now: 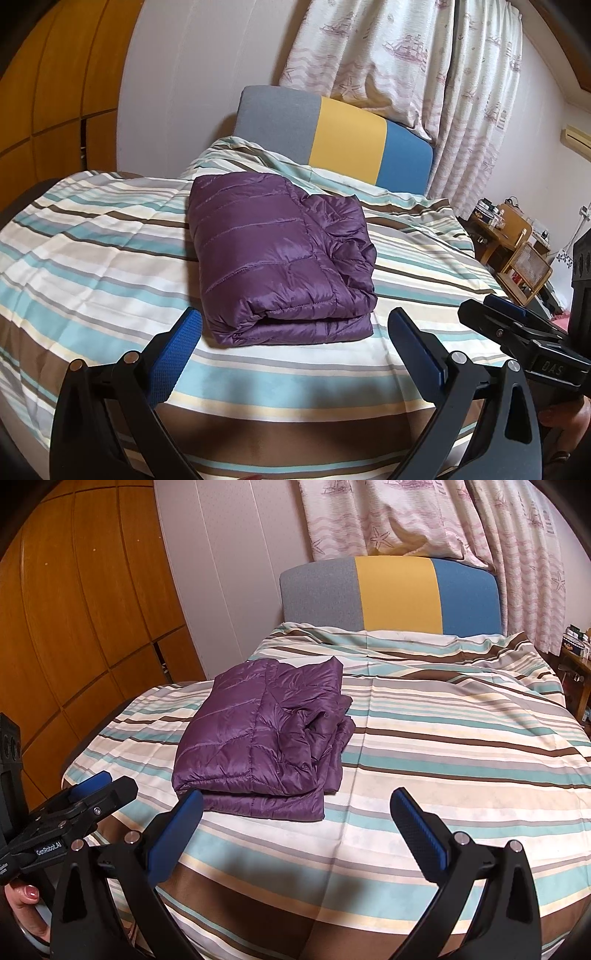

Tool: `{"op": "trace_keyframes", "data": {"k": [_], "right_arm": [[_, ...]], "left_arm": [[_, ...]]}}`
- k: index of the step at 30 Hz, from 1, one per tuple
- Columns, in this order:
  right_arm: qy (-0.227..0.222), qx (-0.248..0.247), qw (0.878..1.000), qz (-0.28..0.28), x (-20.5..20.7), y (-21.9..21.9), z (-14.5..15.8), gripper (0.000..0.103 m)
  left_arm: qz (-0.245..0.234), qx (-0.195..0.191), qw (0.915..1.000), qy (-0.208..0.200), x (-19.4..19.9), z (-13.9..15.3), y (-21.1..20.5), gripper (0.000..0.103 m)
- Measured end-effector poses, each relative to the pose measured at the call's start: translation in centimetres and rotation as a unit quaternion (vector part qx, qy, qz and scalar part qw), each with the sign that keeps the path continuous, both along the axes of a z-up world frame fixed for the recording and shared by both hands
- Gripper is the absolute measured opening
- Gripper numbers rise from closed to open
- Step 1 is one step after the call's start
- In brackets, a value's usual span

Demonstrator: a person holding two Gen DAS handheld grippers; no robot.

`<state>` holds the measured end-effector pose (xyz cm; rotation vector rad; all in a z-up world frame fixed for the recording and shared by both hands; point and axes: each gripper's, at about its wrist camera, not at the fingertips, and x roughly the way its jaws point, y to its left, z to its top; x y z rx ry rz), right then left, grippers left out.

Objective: Fold large clothes

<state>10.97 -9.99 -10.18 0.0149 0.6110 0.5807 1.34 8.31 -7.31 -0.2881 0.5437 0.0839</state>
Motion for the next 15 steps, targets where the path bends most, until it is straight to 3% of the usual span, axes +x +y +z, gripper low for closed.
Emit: {"op": "trace_keyframes", "data": {"k": [9, 15], "right_arm": [[0.000, 0.000, 1.000, -0.001, -0.06, 0.06, 0.02, 0.101], [0.001, 0.000, 1.000, 0.000, -0.07, 0.07, -0.02, 0.101]], "left_arm": [[-0.002, -0.017, 0.9998, 0.010, 0.21, -0.24, 0.16, 0.100], [-0.004, -0.002, 1.0000, 0.007, 0.24, -0.06, -0.23, 0.100]]}}
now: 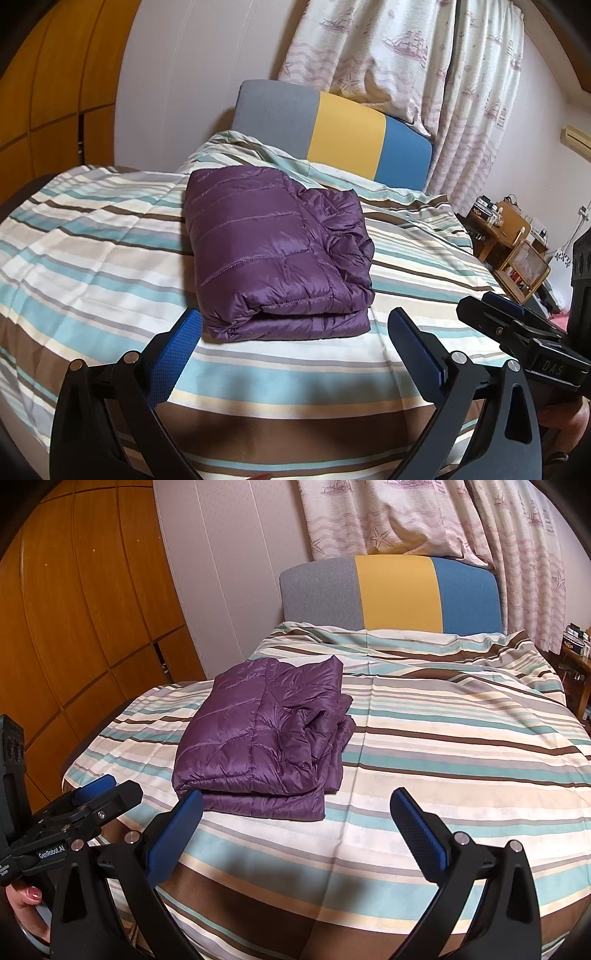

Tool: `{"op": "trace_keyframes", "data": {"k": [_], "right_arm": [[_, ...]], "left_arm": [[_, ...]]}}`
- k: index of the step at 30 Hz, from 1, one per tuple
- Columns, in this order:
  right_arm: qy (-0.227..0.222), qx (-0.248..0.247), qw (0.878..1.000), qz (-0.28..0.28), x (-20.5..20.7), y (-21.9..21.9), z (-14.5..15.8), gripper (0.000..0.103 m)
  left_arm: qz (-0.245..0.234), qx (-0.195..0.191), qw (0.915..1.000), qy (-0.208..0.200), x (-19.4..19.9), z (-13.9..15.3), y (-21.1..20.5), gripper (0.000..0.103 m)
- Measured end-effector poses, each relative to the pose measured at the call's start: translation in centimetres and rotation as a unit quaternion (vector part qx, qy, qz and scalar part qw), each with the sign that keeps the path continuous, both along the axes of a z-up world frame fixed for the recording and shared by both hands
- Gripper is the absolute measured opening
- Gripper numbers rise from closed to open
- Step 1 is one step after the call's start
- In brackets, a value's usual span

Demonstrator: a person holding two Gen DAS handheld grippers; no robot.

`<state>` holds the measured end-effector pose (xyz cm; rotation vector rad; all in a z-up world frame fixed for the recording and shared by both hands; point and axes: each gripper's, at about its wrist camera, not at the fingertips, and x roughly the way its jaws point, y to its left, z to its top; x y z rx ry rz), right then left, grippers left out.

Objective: Fold large clothes

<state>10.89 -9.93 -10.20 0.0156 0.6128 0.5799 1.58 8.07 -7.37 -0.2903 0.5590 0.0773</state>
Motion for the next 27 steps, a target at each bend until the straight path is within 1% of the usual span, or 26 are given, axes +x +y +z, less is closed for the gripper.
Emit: {"op": "trace_keyframes", "data": {"k": [5, 9, 12, 19, 25, 27], "right_arm": [[0.001, 0.000, 1.000, -0.001, 0.01, -0.02, -0.04, 0.101], [0.002, 0.000, 1.000, -0.001, 0.02, -0.03, -0.08, 0.101], [0.003, 0.000, 1.000, -0.001, 0.04, -0.01, -0.12, 0.101], [0.007, 0.003, 1.000, -0.001, 0.13, 0.01, -0.28, 0.101], [0.009, 0.002, 1.000, -0.002, 0.20, -0.03, -0.38, 0.101], [0.011, 0.001, 1.000, -0.002, 0.29, -0.03, -0.50, 0.101]], "left_arm": [[-0.012, 0.000, 0.9999, -0.005, -0.04, 0.08, -0.28, 0.100], [-0.014, 0.014, 0.9996, -0.018, -0.28, 0.12, -0.51, 0.100], [-0.023, 0.011, 0.9988, -0.040, -0.78, 0.24, -0.72, 0.100], [0.017, 0.000, 0.9995, -0.026, -0.70, -0.22, -0.03, 0.100], [0.010, 0.004, 0.9997, -0.023, -0.54, -0.35, -0.14, 0.100], [0.021, 0.000, 0.9997, -0.014, -0.32, -0.63, 0.11, 0.100]]}}
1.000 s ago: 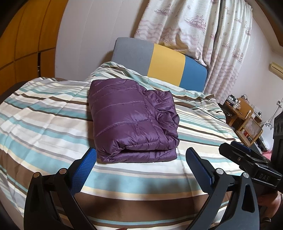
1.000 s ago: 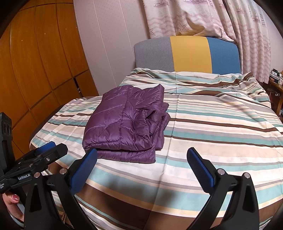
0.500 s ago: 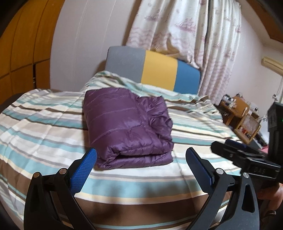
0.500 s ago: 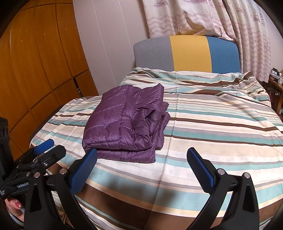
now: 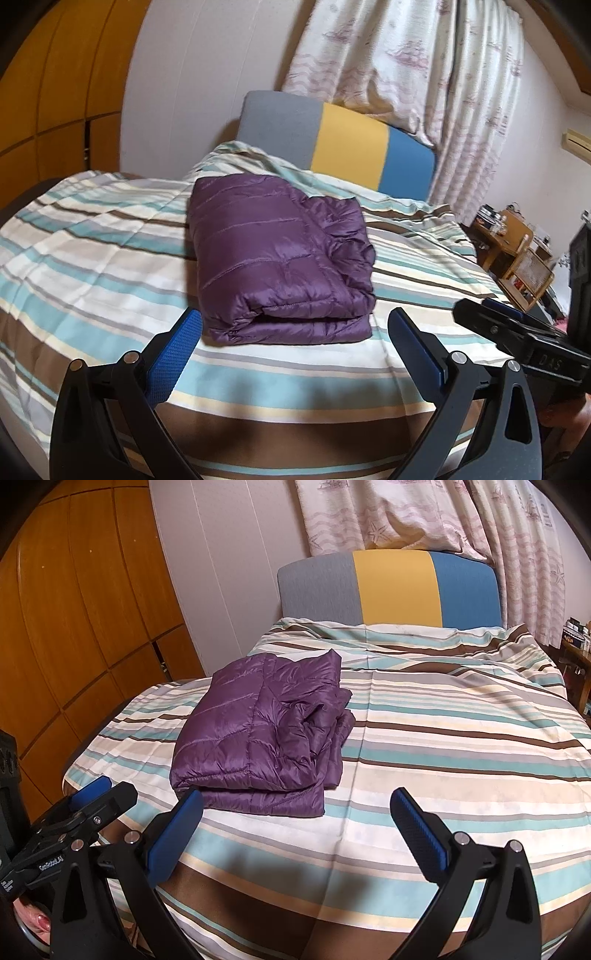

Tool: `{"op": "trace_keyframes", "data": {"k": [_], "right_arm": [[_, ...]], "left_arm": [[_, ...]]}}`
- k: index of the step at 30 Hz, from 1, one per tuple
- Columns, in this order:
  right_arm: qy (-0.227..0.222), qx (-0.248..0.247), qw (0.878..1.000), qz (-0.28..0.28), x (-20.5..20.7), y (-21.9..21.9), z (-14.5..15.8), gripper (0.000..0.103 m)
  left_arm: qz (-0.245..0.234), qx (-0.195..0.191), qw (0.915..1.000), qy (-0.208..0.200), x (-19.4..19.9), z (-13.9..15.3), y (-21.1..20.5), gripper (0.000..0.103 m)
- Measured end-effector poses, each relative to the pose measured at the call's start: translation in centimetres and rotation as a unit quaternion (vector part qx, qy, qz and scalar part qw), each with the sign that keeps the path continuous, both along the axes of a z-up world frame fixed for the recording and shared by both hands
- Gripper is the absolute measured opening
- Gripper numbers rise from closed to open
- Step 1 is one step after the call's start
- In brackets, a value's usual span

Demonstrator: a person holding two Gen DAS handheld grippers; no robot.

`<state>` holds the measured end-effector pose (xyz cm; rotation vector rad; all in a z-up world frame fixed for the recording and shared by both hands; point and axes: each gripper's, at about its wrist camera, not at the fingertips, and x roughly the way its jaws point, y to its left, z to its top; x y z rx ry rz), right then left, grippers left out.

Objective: Fold large clothes

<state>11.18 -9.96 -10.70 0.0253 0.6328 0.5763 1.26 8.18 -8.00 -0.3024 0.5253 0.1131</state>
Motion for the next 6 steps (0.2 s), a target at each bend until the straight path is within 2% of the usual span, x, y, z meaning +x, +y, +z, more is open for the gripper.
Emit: {"op": "trace_keyframes", "data": {"k": [6], "right_arm": [[0.010, -0.002, 1.000, -0.004, 0.7, 0.0, -0.7, 0.101]], "left_arm": [[0.021, -0.046, 0.9985, 0.023, 0.8, -1.6, 1.8, 0.100]]}}
